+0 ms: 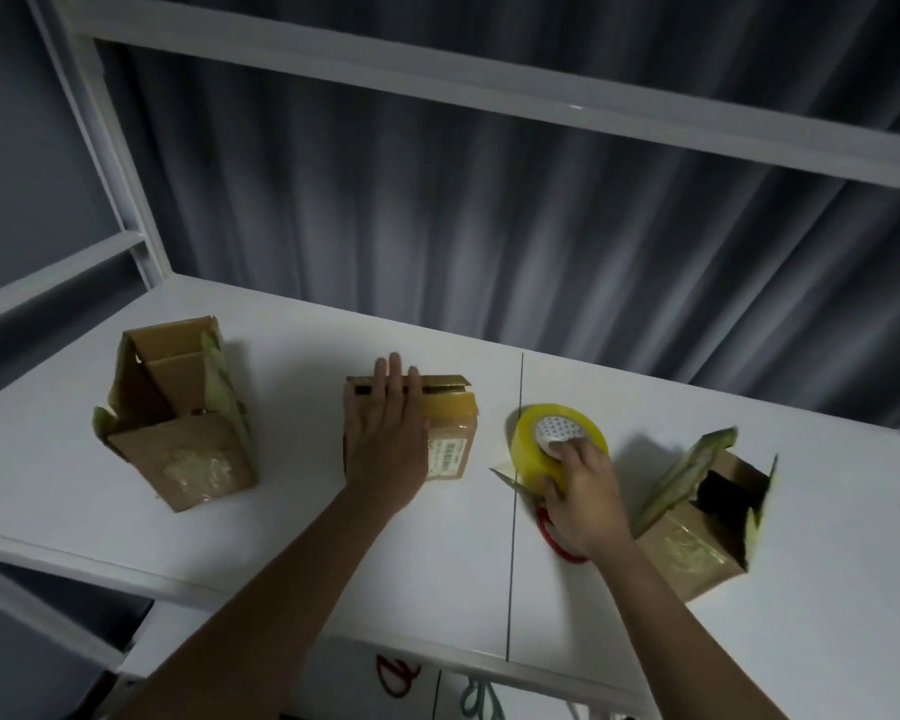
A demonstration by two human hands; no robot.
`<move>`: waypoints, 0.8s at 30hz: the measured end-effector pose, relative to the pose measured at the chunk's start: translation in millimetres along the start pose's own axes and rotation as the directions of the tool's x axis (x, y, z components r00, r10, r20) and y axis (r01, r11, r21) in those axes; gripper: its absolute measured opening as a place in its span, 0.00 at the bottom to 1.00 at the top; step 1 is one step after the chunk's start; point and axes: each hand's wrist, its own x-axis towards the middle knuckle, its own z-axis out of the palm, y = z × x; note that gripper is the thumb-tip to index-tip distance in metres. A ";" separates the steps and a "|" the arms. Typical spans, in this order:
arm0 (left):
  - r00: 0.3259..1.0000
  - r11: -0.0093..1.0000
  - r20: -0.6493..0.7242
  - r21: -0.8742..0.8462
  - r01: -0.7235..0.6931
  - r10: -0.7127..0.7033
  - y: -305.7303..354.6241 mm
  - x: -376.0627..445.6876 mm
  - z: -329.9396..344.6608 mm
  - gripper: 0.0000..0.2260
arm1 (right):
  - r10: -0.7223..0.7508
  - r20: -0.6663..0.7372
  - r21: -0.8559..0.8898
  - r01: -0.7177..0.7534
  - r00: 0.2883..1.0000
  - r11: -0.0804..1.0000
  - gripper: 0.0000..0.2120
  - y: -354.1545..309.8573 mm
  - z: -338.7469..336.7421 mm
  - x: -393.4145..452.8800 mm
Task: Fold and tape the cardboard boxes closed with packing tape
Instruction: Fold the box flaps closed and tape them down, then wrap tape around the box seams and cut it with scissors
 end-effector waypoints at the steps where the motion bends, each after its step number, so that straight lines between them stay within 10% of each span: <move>1: 0.999 0.998 -0.020 -0.039 -0.040 0.040 10.1 -1.1 -3.8 0.29 | -0.035 -0.078 0.005 0.036 0.996 0.999 0.14 -2.6 0.8 -7.7; 5: 0.950 0.876 0.040 -0.399 -0.270 0.311 60.5 -12.0 -5.8 0.18 | -0.036 -0.076 -0.098 0.028 0.996 0.995 0.13 -13.4 8.1 -42.1; 13: 0.770 0.864 0.582 -0.497 0.085 0.260 97.6 1.7 39.7 0.22 | 0.086 0.192 0.071 -0.101 0.978 0.992 0.23 4.8 9.3 -56.7; 24: 0.762 0.846 0.620 -0.496 0.194 0.188 108.8 -2.5 57.3 0.21 | -0.054 0.175 -0.026 0.059 0.983 0.998 0.13 17.9 14.5 -81.6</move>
